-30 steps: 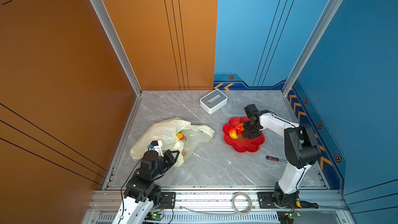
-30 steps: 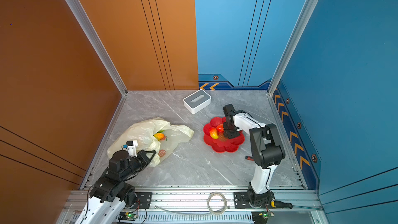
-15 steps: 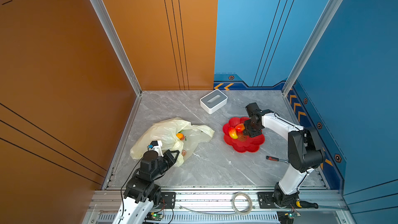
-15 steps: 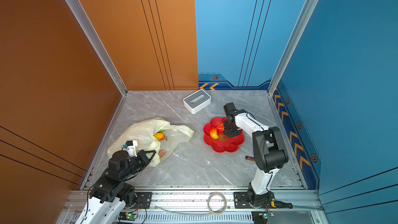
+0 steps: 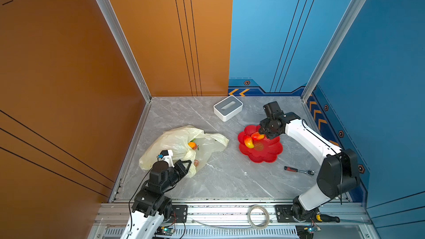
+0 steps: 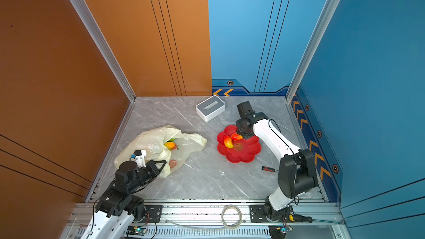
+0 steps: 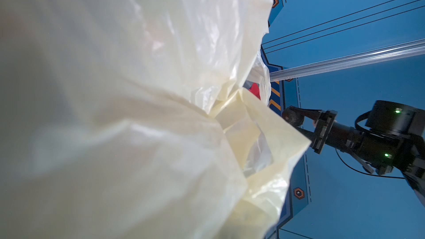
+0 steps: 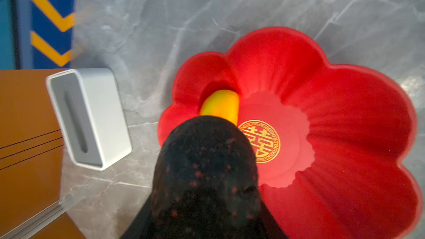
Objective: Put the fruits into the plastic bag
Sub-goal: 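Lift the dark avocado out of the bowl with the right gripper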
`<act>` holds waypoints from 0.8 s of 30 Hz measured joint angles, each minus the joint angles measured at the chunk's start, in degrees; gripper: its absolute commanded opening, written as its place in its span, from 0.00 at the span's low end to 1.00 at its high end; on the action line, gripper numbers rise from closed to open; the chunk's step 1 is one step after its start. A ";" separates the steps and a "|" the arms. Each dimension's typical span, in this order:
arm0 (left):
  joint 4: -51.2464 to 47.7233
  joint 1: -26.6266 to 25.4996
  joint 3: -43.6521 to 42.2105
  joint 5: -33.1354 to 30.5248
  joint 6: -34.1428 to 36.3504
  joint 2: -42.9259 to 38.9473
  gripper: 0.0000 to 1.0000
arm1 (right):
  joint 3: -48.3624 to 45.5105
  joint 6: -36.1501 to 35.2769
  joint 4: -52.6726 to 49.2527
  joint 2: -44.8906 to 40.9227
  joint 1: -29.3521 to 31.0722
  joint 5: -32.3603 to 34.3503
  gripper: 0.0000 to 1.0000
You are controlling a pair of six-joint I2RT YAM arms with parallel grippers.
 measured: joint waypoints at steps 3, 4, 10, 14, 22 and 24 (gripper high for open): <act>0.00 0.00 0.00 0.02 0.00 0.00 0.00 | 2.49 -4.68 0.04 -1.95 0.92 1.99 0.30; 0.00 0.00 0.00 0.02 0.00 0.00 0.00 | 3.15 -6.23 0.04 -2.49 1.14 2.60 0.30; 0.20 0.00 0.00 0.24 0.00 0.09 0.00 | 3.98 -16.61 2.21 -6.78 2.67 4.81 0.30; 0.24 0.00 0.00 0.61 0.00 0.70 0.00 | 4.00 -23.63 5.66 -9.92 3.98 6.27 0.29; 1.49 0.02 0.00 1.20 0.02 2.51 0.00 | 6.21 -39.67 10.54 -13.64 7.50 10.40 0.27; 1.60 0.02 0.00 1.31 0.02 2.80 0.00 | 7.28 -44.04 11.76 -14.12 8.37 10.75 0.27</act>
